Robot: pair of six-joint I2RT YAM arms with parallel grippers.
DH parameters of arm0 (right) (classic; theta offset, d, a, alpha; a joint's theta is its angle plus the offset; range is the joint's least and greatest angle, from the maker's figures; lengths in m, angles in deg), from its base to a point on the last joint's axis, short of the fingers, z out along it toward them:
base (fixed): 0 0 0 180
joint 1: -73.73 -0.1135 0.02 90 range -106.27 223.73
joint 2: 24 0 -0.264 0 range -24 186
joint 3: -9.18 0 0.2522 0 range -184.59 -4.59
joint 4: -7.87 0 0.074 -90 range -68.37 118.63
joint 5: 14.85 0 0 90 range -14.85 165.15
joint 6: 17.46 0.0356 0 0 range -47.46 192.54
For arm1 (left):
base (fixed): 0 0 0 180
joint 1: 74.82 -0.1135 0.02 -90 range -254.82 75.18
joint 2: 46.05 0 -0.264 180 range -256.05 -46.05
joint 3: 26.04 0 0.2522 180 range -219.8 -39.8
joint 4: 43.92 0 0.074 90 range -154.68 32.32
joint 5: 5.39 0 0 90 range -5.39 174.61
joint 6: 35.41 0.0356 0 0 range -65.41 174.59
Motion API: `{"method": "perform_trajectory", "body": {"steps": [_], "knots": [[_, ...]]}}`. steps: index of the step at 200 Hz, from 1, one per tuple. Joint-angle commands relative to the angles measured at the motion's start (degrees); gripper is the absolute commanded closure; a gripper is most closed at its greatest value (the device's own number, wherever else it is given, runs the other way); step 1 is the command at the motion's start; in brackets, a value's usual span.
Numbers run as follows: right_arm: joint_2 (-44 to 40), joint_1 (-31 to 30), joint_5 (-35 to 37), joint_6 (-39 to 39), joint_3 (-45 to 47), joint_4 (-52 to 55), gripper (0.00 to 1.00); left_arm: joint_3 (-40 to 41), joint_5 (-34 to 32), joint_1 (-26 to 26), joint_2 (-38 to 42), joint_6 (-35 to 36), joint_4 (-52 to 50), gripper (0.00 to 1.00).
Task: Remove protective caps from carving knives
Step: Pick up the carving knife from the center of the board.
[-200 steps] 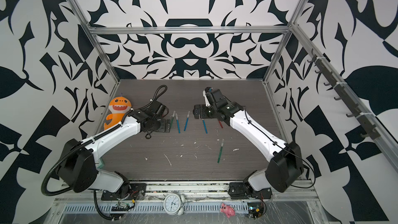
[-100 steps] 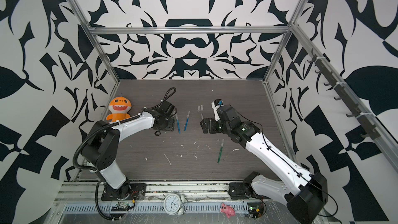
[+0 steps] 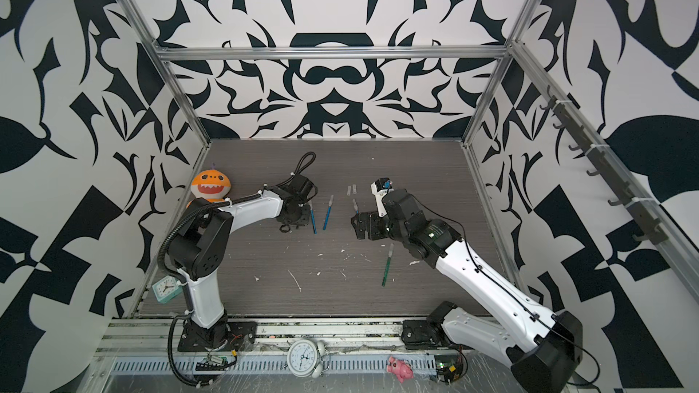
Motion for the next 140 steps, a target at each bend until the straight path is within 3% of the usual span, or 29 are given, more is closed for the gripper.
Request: {"method": "perform_trajectory", "body": {"steps": [1,49,140], "knots": [[-0.2,-0.5,1.4,0.6,-0.9,-0.7,0.01,-1.0,0.5,-0.3,-2.0,-0.5,-0.6,0.66],[1.2,-0.7,2.1,1.0,-2.3,0.4,0.01,1.7,0.0,-0.4,-2.1,-1.3,-0.2,0.77],[3.8,-2.1,2.2,2.2,-4.0,0.8,0.01,7.1,0.6,-0.3,0.4,-2.9,0.5,0.88]]}}
